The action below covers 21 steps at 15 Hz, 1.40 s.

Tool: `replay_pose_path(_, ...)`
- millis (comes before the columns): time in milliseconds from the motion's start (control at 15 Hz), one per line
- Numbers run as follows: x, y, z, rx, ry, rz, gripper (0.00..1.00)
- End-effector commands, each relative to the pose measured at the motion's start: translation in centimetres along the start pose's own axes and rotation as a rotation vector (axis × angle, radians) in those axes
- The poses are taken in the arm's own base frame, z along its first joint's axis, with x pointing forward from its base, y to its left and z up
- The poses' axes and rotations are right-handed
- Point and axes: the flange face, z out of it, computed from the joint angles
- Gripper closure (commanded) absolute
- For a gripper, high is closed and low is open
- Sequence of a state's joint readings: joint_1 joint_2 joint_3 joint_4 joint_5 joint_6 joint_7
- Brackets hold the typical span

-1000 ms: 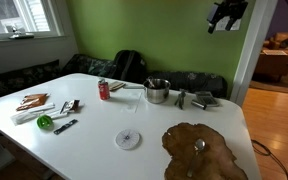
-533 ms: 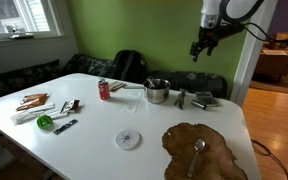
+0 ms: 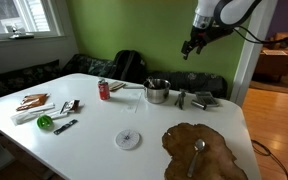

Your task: Pick up the red trolley from the silver pot and put it on the table

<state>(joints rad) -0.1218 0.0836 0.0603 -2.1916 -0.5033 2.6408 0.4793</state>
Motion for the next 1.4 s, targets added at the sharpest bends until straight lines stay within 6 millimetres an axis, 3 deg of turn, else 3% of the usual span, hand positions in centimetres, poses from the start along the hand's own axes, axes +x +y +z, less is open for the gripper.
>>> replay_pose_path(0,3.3,-4.7,5.3,0.072,0.1,-0.166,0.0)
replay_pose_path(333,6.7,-9.8,12.2,0.275,0.131,-0.349,0.0)
replay_pose_path(533,7.9,-10.5,16.0,0.358,0.077,-0.495,0.0)
replay_pose_path(667,8.3,-9.9,17.9,0.359,0.011,-0.596,0.0)
replay_pose_path(733,8.8,-9.8,18.2,0.347,0.007,-0.615,0.0)
replay_pose_path(800,7.7,-9.8,17.0,0.337,0.028,-0.561,0.0)
replay_pose_path(1000,8.6,-9.2,18.0,0.339,0.023,-0.598,0.0)
replay_pose_path(1333,6.8,-11.5,17.6,0.324,0.037,-0.785,0.0)
